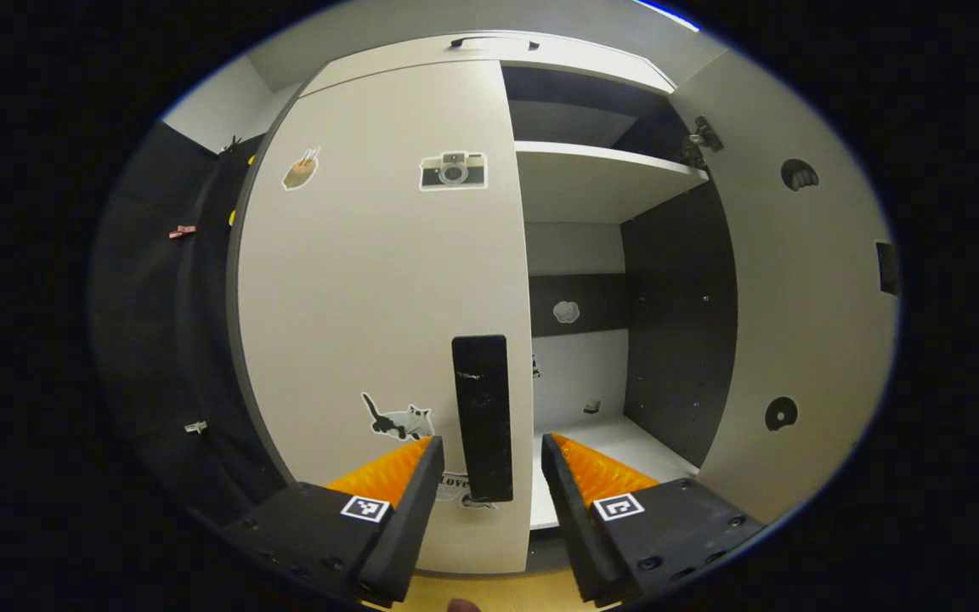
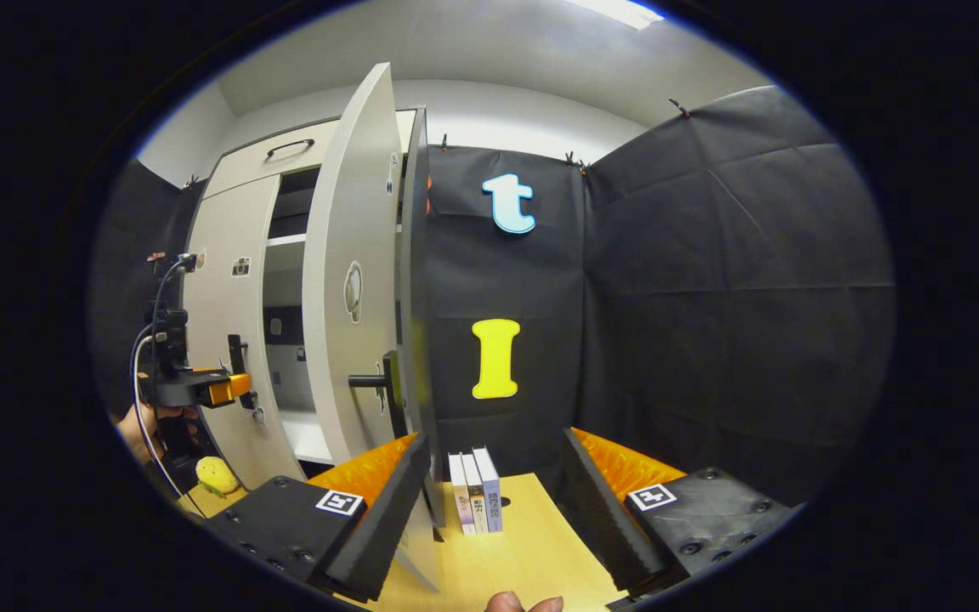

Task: Open the right door of the double-door shoe cabinet with the right hand, and open the left door with the left hand.

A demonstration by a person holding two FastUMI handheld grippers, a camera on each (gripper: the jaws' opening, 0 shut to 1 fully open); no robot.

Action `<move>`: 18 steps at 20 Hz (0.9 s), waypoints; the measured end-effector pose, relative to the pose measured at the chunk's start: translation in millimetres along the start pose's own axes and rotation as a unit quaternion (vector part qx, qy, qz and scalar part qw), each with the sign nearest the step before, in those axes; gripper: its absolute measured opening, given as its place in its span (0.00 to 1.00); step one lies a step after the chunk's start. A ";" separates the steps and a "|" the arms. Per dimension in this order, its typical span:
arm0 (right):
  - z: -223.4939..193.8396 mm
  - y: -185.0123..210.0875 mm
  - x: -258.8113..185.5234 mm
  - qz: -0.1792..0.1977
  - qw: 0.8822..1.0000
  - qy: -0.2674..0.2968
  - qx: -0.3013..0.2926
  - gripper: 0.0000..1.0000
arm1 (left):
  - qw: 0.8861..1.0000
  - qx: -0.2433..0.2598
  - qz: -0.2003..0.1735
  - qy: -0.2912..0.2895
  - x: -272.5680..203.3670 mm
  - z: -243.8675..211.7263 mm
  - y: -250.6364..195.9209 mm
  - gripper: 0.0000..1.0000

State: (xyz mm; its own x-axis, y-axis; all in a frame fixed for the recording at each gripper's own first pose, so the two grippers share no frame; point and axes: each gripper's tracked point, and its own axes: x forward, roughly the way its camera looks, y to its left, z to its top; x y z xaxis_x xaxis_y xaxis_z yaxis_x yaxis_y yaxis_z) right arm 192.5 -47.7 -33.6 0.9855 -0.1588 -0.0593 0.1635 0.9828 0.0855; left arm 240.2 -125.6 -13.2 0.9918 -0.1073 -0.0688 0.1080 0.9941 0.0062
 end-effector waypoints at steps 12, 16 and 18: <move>2.3 -2.6 1.6 -0.002 1.000 0.000 -0.008 0.97 | 0.999 -0.028 0.022 -0.010 30.1 -3.4 7.0 0.35; 5.5 0.4 1.0 0.004 1.000 -0.006 -0.014 0.97 | 1.000 -0.020 0.013 0.004 29.9 -9.4 6.0 0.31; 7.6 1.8 0.0 0.006 1.000 -0.011 -0.015 0.97 | 0.999 -0.032 0.001 0.007 26.5 -9.9 6.2 0.25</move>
State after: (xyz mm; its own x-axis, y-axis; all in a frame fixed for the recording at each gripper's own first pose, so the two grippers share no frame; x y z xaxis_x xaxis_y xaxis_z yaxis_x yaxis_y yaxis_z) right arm 193.1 -46.7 -25.9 0.9882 -0.1482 -0.0374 0.1502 0.9871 0.0558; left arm 266.5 -122.1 -24.8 0.9909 -0.1058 -0.0829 0.1013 0.9932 -0.0575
